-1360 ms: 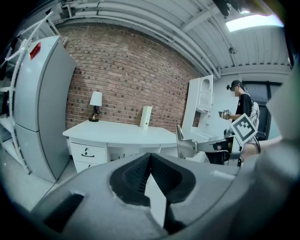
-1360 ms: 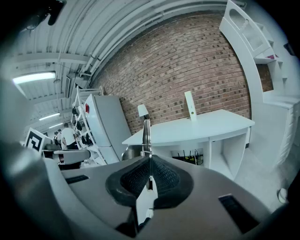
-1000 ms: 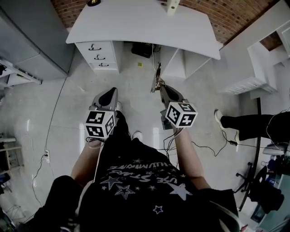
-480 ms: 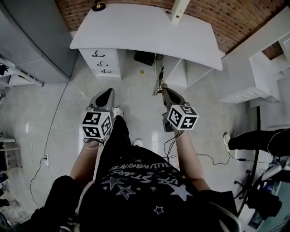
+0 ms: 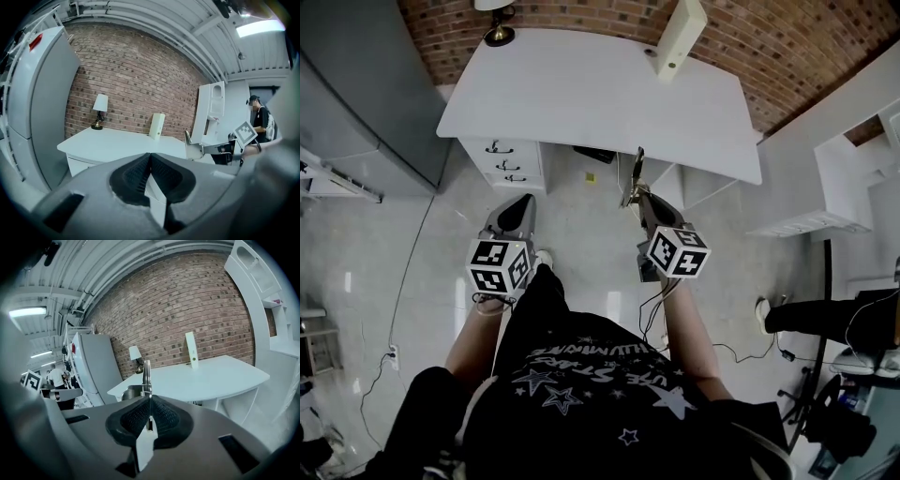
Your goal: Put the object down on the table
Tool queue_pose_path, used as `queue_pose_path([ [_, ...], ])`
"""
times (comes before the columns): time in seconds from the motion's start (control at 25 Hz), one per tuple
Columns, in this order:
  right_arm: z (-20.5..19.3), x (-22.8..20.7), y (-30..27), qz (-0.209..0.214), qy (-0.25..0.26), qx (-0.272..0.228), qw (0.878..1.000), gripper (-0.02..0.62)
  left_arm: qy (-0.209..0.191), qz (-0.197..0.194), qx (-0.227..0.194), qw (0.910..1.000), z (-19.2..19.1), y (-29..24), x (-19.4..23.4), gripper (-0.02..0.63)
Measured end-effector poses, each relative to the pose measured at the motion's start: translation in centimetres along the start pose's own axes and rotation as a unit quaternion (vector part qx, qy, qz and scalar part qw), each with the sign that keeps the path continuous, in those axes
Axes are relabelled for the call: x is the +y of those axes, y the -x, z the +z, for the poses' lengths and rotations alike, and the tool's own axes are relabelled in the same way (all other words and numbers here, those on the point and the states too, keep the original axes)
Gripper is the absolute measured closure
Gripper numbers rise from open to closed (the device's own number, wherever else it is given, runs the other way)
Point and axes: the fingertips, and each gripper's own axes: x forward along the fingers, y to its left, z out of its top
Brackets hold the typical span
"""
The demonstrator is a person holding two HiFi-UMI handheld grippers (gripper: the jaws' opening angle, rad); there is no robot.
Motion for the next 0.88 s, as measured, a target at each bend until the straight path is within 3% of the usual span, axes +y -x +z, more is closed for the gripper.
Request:
queue_pose_path([
  [0.48,7.9,-0.8,-14.4,-0.050,-0.016,-0.008,0.999,0.581,-0.016,-0.049,0.017,0.9985,6.6,-12.2,10.6,0.586],
  [0.88,8.4,-0.4,-20.1,-0.045,-0.010,0.017,0.999,0.582,-0.012,-0.066,0.050,0.9965,5.5,-15.9,14.1,0.586],
])
